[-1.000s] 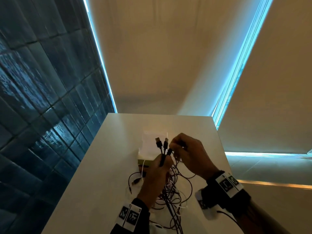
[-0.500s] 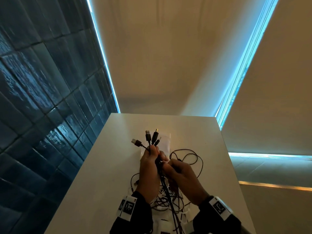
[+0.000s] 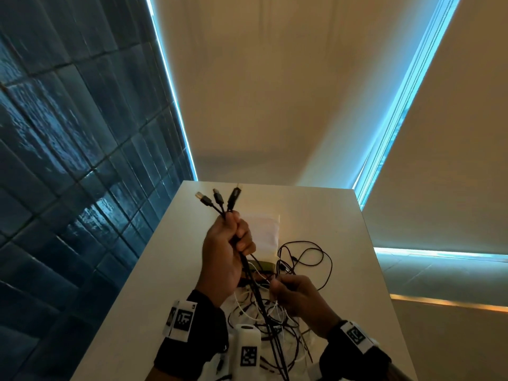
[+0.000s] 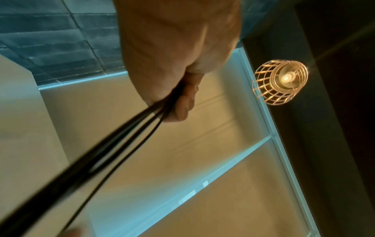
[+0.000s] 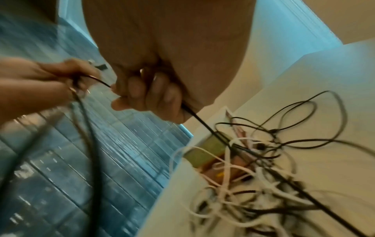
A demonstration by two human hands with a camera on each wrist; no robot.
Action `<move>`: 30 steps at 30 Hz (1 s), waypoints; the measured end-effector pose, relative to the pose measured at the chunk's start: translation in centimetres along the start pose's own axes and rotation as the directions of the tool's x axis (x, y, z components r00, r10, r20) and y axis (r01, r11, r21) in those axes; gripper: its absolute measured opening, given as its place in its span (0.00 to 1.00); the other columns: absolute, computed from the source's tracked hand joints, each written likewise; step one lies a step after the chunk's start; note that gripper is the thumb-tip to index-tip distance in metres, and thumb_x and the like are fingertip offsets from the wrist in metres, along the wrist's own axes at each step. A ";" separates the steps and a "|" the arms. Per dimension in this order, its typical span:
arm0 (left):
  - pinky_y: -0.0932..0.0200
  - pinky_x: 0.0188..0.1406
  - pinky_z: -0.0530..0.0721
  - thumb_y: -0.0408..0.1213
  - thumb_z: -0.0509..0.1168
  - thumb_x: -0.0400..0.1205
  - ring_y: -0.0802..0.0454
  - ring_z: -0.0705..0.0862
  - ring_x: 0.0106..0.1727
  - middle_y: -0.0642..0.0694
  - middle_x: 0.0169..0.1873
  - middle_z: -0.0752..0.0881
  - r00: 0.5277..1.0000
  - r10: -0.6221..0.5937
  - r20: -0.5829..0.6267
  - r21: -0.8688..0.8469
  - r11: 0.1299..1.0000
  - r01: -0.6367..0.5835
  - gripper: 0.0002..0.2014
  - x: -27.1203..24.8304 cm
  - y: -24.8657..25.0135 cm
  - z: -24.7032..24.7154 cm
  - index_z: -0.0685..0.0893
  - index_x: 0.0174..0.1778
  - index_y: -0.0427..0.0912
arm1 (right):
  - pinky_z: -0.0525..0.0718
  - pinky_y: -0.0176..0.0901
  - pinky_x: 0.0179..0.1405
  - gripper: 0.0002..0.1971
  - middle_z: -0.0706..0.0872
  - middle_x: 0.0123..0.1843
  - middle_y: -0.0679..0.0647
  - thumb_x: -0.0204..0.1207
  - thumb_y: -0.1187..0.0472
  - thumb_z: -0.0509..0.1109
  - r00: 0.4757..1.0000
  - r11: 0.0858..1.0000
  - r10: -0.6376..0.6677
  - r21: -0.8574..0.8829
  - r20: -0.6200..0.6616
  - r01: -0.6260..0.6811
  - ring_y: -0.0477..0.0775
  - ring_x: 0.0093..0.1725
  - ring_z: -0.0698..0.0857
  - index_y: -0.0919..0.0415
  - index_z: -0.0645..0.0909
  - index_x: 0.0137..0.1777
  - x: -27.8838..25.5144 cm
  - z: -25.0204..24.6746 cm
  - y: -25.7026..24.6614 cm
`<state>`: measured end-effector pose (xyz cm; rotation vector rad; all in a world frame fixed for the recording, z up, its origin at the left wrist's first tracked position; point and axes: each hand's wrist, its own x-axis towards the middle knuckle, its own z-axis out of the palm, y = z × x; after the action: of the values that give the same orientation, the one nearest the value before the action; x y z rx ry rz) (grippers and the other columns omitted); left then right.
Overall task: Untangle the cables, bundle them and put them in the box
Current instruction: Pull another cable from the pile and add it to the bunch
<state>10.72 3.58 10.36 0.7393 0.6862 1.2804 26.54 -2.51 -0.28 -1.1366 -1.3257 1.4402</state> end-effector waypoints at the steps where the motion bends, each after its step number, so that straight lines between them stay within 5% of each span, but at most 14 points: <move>1: 0.64 0.19 0.63 0.37 0.52 0.89 0.58 0.63 0.21 0.51 0.24 0.67 1.000 0.025 -0.010 -0.023 0.999 -0.025 0.13 0.1 0.7 -0.2 0.73 0.38 0.42 | 0.68 0.30 0.26 0.15 0.76 0.30 0.48 0.84 0.59 0.63 1.000 0.999 0.019 -0.050 0.000 -0.019 0.40 0.26 0.70 0.61 0.82 0.36 -0.1 -0.5 0.8; 6: 0.64 0.16 0.55 0.36 0.50 0.90 0.61 0.56 0.18 0.55 0.21 0.62 0.990 0.131 -0.053 -0.041 0.990 -0.133 0.15 -0.1 3.5 -1.6 0.72 0.36 0.45 | 0.68 0.34 0.25 0.17 0.76 0.28 0.50 0.83 0.57 0.65 0.960 0.952 0.192 -0.200 -0.204 -0.233 0.41 0.24 0.69 0.63 0.83 0.34 0.1 -3.3 4.5; 11: 0.65 0.15 0.53 0.38 0.51 0.89 0.59 0.57 0.16 0.51 0.20 0.64 0.998 0.005 -0.061 0.148 0.989 0.004 0.15 -0.8 2.4 -1.5 0.71 0.36 0.44 | 0.61 0.36 0.20 0.19 0.68 0.25 0.49 0.84 0.54 0.63 0.914 0.972 0.187 -0.066 -0.360 -0.225 0.42 0.21 0.63 0.71 0.82 0.42 2.5 -2.2 0.9; 17: 0.61 0.16 0.74 0.38 0.48 0.91 0.44 0.85 0.24 0.37 0.32 0.89 0.976 -0.122 -0.181 0.431 0.882 0.190 0.12 -1.3 0.5 -0.7 0.72 0.46 0.38 | 0.63 0.32 0.21 0.12 0.66 0.25 0.47 0.85 0.62 0.60 0.979 0.997 -0.054 0.051 -0.197 0.065 0.43 0.22 0.63 0.70 0.78 0.45 2.5 1.1 -7.6; 20: 0.53 0.24 0.86 0.39 0.51 0.90 0.45 0.91 0.34 0.37 0.39 0.91 0.960 -0.092 -0.264 0.425 0.883 0.201 0.12 -1.3 0.1 -0.5 0.76 0.48 0.39 | 0.76 0.28 0.23 0.09 0.81 0.24 0.44 0.85 0.70 0.57 0.986 0.986 -0.148 0.068 -0.072 0.153 0.38 0.22 0.78 0.73 0.74 0.45 1.7 2.2 -9.9; 22: 0.48 0.30 0.88 0.40 0.51 0.90 0.44 0.91 0.39 0.34 0.46 0.90 0.963 -0.075 -0.258 0.405 0.897 0.178 0.14 -1.3 0.2 -0.3 0.79 0.49 0.39 | 0.89 0.39 0.38 0.08 0.92 0.40 0.50 0.84 0.72 0.58 0.984 0.982 -0.176 0.067 -0.037 0.178 0.47 0.37 0.91 0.75 0.76 0.46 1.5 2.6 -10.2; 24: 0.52 0.28 0.87 0.40 0.50 0.91 0.44 0.90 0.35 0.36 0.40 0.90 0.974 -0.090 -0.209 0.288 0.946 0.149 0.17 -1.6 0.5 0.1 0.79 0.47 0.35 | 0.89 0.46 0.42 0.08 0.91 0.45 0.54 0.83 0.69 0.63 0.978 0.981 -0.195 0.001 -0.071 0.196 0.53 0.42 0.90 0.74 0.79 0.44 1.7 2.6 -9.4; 27: 0.55 0.29 0.80 0.37 0.50 0.90 0.50 0.76 0.26 0.45 0.26 0.75 0.982 -0.029 -0.188 0.102 0.994 0.049 0.15 -1.5 0.6 0.5 0.72 0.39 0.39 | 0.80 0.34 0.31 0.11 0.85 0.30 0.52 0.81 0.63 0.68 0.983 0.985 -0.169 -0.044 -0.073 0.166 0.45 0.29 0.82 0.66 0.81 0.38 2.4 1.9 -7.3; 30: 0.59 0.25 0.62 0.34 0.49 0.90 0.57 0.62 0.23 0.51 0.24 0.64 0.972 0.061 -0.226 0.084 0.996 -0.043 0.16 -1.0 0.8 -0.2 0.67 0.35 0.45 | 0.76 0.33 0.31 0.18 0.83 0.31 0.59 0.78 0.54 0.71 0.993 0.984 -0.108 -0.148 -0.054 0.099 0.48 0.29 0.79 0.70 0.82 0.36 2.9 0.7 -4.1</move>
<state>9.94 2.70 10.95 0.6830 0.9131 1.4070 25.28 0.48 3.61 -1.1775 -1.4432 1.2407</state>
